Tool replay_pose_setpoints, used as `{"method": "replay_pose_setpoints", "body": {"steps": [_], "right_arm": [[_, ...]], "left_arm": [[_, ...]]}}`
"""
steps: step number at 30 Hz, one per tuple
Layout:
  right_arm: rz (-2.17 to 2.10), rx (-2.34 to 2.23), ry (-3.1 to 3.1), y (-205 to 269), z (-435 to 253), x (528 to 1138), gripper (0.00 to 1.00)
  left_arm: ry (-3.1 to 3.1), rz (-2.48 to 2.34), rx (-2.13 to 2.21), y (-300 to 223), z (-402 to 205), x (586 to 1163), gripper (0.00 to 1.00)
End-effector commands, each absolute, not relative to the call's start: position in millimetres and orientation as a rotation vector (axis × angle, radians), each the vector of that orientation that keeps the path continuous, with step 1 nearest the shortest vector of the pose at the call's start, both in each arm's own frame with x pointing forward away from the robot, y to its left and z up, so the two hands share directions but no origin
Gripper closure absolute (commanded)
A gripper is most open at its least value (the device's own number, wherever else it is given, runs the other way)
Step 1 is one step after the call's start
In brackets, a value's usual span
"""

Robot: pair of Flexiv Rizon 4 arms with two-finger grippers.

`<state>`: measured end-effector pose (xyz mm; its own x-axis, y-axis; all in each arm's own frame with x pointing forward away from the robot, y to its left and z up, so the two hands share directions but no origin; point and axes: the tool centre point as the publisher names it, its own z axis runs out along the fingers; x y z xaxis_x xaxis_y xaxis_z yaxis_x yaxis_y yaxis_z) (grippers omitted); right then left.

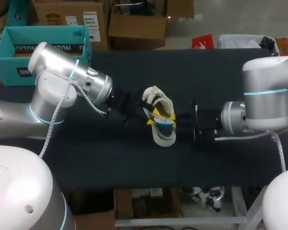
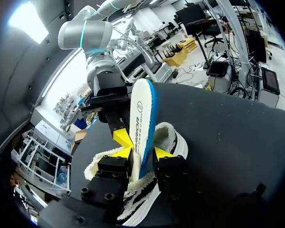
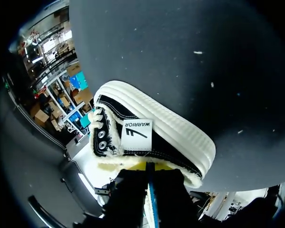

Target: Open the shoe tongue, take the insole out of the shoe, put the insole back into the shoe, and pack the shoe into the shoebox

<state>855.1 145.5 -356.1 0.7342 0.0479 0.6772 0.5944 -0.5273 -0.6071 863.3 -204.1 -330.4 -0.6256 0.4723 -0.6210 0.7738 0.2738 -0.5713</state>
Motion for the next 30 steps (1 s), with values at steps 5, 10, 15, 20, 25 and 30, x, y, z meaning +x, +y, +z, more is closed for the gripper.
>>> {"method": "replay_pose_setpoints", "body": {"steps": [5,10,15,20,25,30], "right_arm": [[-0.769,-2.024,-0.481,144.3,-356.9,850.8,1.0],[-0.791,-2.03,-0.486,148.2,-349.9,838.3,0.52],[-0.813,-2.024,-0.513,154.3,-340.9,827.7,0.62],[-0.808,-2.023,-0.547,163.1,-337.0,825.2,0.87],[-0.794,-2.027,-0.563,165.4,-338.4,829.7,1.0],[-0.781,-2.035,-0.566,161.8,-344.8,841.1,1.0]], "left_arm": [[2.199,-1.263,1.152,-208.9,-325.4,849.7,1.0],[2.205,-1.248,1.149,-210.3,-328.1,850.8,1.0],[2.205,-1.248,1.14,-210.0,-328.9,851.0,1.0],[2.206,-1.241,1.137,-210.7,-330.7,851.0,1.0],[2.208,-1.234,1.131,-210.2,-333.1,853.2,1.0],[2.226,-1.224,1.096,-207.1,-337.9,864.4,1.0]]}}
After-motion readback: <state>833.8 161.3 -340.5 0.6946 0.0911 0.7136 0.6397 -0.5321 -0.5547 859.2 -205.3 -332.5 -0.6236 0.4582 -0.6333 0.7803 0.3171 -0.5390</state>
